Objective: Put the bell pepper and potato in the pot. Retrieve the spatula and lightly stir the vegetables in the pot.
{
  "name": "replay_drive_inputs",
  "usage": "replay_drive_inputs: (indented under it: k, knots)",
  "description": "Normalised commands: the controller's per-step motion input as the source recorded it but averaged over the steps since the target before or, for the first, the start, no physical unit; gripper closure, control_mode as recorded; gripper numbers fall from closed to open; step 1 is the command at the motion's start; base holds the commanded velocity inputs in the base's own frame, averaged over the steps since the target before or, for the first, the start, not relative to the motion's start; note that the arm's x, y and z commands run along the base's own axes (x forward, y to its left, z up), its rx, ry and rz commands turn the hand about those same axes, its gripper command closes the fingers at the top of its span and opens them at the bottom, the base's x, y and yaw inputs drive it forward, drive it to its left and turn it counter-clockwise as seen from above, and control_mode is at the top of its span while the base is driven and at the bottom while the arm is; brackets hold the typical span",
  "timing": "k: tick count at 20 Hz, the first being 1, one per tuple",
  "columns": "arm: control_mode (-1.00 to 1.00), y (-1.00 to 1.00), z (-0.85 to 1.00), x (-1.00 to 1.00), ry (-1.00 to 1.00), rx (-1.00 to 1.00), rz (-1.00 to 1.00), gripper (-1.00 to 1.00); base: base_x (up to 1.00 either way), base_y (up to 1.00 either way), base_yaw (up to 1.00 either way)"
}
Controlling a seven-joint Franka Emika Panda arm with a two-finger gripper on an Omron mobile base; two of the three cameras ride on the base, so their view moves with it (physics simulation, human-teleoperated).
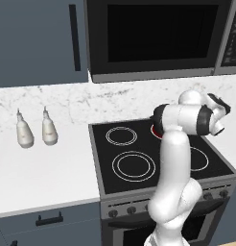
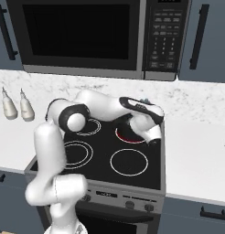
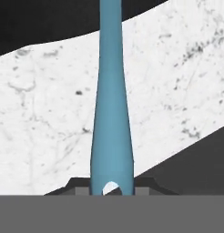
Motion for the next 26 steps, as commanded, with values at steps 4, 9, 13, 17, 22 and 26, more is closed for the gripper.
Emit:
replay_drive_inputs:
  k: [4,9,13,17,22,26]
  knots:
    - [-1.00,-0.32,-0.58,0.24,0.09,0.00,0.00,1.00,0.00,0.00,0.00]
    - [-1.00,-0.28,-0.43,0.35,0.06,0.00,0.00,1.00,0.00,0.00,0.00]
    - [-1.00,-0.12,-0.25,0.38,0.01,0.00,0.00,1.00,0.00,0.00,0.00]
    - [-1.00,0.00,-0.01,0.20,0.00,0.00,0.00,1.00,0.00,0.00,0.00]
    - [-1.00,0.12,0.36,0.01,-0.02,0.00,0.00,1.00,0.00,0.00,0.00]
    - [-1.00,0.30,0.52,0.02,-0.06,0.00,-0.01,1.00,0.00,0.00,0.00]
